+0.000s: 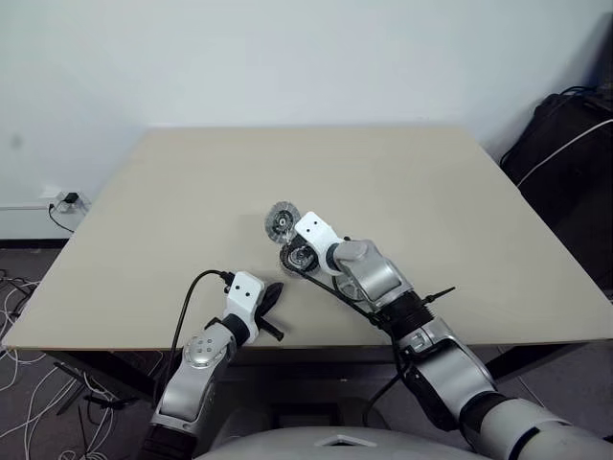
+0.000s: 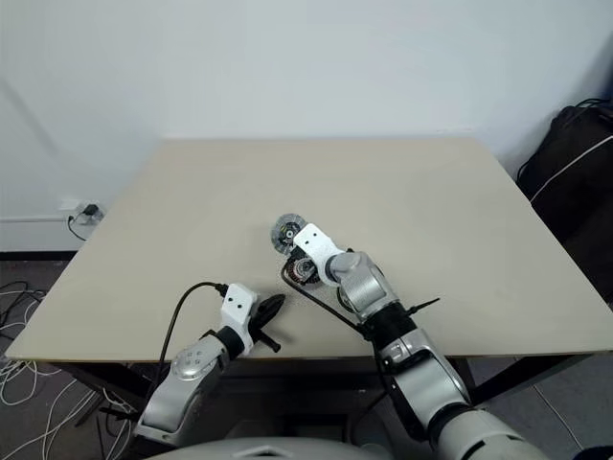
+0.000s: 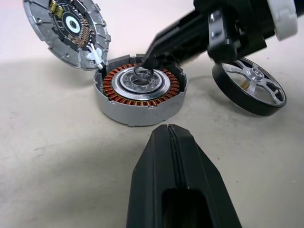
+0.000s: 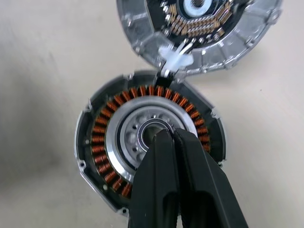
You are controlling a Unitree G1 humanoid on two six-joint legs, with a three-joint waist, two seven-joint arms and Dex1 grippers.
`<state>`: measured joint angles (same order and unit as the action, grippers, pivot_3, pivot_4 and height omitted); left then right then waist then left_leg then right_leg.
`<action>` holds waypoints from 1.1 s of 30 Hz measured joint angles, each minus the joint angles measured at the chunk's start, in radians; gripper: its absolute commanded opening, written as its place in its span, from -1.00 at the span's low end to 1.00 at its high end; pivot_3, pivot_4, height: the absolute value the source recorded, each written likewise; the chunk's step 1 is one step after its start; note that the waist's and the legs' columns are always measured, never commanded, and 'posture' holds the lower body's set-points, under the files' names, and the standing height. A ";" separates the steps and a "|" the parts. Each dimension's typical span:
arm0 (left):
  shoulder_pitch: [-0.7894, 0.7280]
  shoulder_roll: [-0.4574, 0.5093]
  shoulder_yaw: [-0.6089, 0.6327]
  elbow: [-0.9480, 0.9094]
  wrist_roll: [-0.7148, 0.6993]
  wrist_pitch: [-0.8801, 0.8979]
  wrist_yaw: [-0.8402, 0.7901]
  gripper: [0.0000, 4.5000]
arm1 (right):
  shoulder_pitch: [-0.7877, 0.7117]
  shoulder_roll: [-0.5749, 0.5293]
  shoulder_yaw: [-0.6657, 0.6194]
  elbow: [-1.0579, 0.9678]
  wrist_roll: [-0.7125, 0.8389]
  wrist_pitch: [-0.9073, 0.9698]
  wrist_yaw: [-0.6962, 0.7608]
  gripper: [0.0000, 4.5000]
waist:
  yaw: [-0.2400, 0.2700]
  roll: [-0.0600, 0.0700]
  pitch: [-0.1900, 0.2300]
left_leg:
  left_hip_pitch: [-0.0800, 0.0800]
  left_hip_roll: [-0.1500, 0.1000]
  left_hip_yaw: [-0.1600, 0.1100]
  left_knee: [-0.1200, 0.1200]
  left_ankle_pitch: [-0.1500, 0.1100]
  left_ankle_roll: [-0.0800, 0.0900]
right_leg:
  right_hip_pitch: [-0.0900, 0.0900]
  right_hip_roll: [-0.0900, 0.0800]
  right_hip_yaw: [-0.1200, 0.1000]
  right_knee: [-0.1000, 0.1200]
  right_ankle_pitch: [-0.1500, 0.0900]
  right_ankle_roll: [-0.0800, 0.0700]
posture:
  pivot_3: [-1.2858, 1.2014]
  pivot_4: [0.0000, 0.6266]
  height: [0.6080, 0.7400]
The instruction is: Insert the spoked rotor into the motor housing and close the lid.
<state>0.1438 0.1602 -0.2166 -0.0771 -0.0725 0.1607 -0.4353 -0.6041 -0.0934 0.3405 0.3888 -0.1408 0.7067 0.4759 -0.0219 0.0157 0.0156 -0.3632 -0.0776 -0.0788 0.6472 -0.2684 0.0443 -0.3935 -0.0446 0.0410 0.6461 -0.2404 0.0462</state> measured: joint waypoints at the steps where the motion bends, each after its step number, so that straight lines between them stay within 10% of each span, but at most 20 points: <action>1: 0.000 0.000 -0.001 0.000 0.000 0.000 -0.002 -1.00 | 0.000 0.005 -0.008 0.000 0.006 0.001 -0.005 -0.99 | 0.000 0.000 0.000 | 0.000 0.000 0.000 0.000 0.000 0.000 | 0.000 0.000 0.000 0.000 0.000 0.000 | 0.03 -1.00 1.00; 33: 0.006 0.000 -0.010 0.000 0.000 0.004 -0.001 -1.00 | -0.022 0.056 -0.095 0.113 0.078 0.026 -0.057 -0.99 | -0.002 0.000 0.000 | 0.000 0.000 0.000 0.000 0.000 0.000 | 0.000 0.000 0.001 0.000 0.000 0.000 | 0.03 -1.00 1.00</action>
<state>0.1500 0.1598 -0.2270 -0.0767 -0.0725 0.1650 -0.4366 -0.6260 -0.0372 0.2453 0.5020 -0.0624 0.7322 0.4190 -0.0239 0.0159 0.0159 -0.3632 -0.0776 -0.0788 0.6470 -0.2684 0.0444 -0.3936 -0.0446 0.0418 0.6461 -0.2403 0.0461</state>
